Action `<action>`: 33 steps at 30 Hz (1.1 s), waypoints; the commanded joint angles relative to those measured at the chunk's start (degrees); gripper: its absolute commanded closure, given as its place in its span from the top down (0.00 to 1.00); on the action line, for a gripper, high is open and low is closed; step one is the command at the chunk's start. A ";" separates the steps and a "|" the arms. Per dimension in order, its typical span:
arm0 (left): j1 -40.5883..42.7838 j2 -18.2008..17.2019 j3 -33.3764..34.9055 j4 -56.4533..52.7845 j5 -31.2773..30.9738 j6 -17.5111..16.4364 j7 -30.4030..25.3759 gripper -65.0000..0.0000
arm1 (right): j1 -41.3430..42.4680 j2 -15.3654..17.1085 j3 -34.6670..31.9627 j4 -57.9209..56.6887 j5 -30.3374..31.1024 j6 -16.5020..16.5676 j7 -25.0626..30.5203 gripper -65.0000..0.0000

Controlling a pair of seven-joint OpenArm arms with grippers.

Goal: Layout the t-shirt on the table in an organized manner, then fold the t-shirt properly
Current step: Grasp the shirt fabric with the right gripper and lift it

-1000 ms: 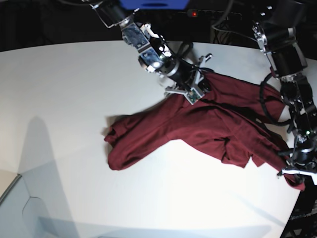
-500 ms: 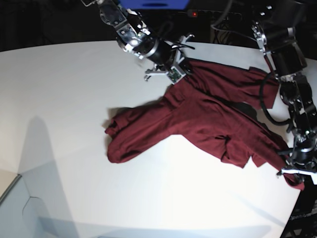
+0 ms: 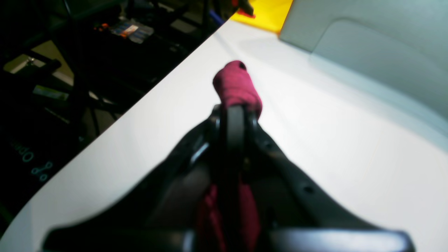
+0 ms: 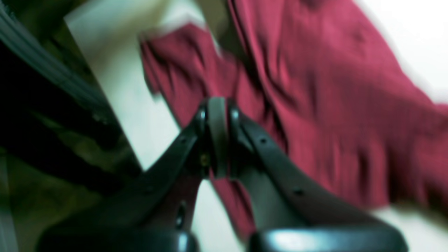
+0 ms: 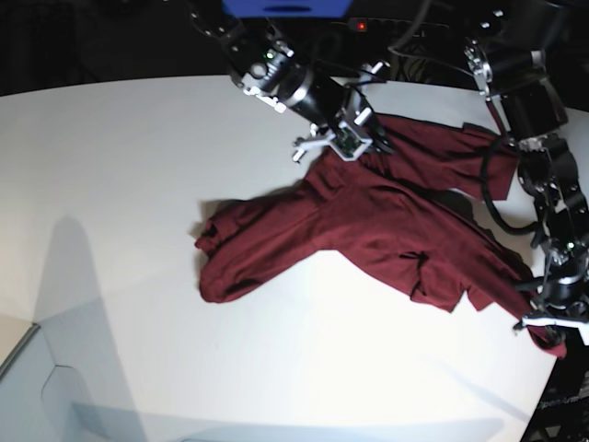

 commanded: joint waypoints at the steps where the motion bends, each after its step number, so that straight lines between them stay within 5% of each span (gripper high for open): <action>1: -1.72 -0.68 0.02 3.01 -0.29 -0.34 -2.04 0.00 | 1.01 -1.83 -0.66 -0.92 0.45 0.42 0.99 0.00; 5: -0.75 -0.07 0.02 7.41 -0.29 -0.34 -1.95 0.00 | 5.67 -5.87 -2.15 -11.11 0.45 0.42 1.34 0.00; 14: 0.92 0.28 0.11 8.11 -0.29 -0.60 -1.95 0.00 | 9.53 -6.65 -3.73 -22.63 0.45 0.42 1.51 0.00; 33: 1.01 0.90 -1.56 8.11 -7.06 -0.60 -2.04 0.00 | 6.46 -6.13 -10.24 -19.82 0.54 0.51 -1.91 0.00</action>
